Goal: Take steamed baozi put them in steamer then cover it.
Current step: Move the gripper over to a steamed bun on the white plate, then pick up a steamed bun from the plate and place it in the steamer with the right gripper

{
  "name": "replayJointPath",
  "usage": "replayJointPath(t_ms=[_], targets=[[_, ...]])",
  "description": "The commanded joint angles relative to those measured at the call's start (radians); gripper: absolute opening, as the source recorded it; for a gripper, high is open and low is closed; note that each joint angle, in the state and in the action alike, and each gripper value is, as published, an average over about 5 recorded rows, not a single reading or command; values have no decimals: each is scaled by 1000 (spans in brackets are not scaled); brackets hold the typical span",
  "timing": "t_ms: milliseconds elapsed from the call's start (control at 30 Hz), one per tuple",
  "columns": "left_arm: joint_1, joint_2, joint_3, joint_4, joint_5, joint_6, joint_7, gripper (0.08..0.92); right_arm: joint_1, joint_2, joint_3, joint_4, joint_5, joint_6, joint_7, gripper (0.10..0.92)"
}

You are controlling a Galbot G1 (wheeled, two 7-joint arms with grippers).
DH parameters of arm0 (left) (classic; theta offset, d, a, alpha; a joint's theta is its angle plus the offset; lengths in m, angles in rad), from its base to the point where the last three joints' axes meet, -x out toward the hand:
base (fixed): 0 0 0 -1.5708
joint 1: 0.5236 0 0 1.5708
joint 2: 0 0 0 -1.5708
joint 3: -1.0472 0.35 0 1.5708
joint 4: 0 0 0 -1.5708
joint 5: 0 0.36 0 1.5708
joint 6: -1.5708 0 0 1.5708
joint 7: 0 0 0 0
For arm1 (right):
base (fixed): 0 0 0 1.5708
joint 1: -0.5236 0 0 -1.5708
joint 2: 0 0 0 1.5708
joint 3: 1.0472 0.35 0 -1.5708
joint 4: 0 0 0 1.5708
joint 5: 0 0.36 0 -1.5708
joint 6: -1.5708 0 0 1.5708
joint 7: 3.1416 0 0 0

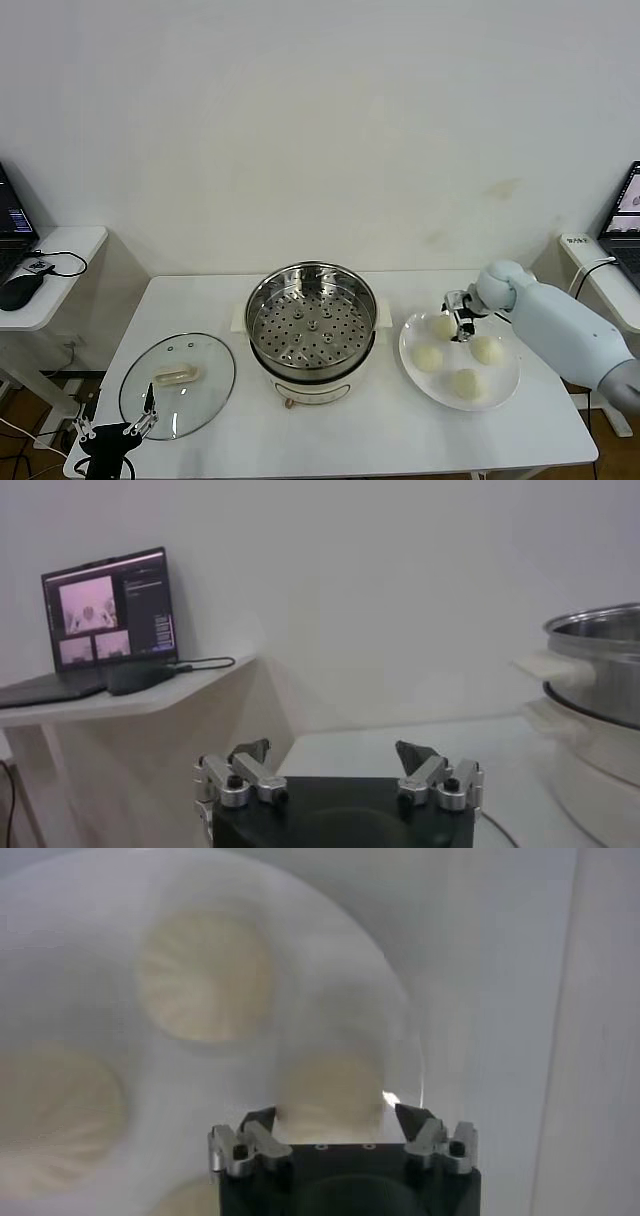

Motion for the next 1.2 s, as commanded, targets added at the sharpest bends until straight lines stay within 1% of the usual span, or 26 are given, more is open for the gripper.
replayJointPath(t_ms=[33, 267, 433, 533, 700, 833, 1000, 1200], targets=[[1, 0, 1, 1, 1, -1, -1, 823, 6, 12, -8, -23, -2, 0, -1, 701], [5, 0, -2, -1, -3, -8, -2, 823, 7, 14, -11, -22, -7, 2, -3, 613], [8, 0, -3, -2, -6, -11, -3, 823, 43, -21, -44, 33, 32, 2, -10, 595], [9, 1, -3, -3, -8, -12, -3, 823, 107, -70, -95, 114, 88, -2, -19, 594], [9, 8, -1, -2, -23, -14, -1, 823, 290, -183, -205, 269, 234, -19, -38, 594], [7, 18, 1, -3, -43, -14, 4, 823, 484, -218, -321, 343, 354, -21, -46, 594], [-3, 25, 7, -3, -51, -17, 7, 823, 719, -159, -465, 391, 492, -15, -40, 594], [-16, 37, 3, 4, -63, -20, 8, 823, 827, -2, -569, 433, 593, -17, -6, 594]])
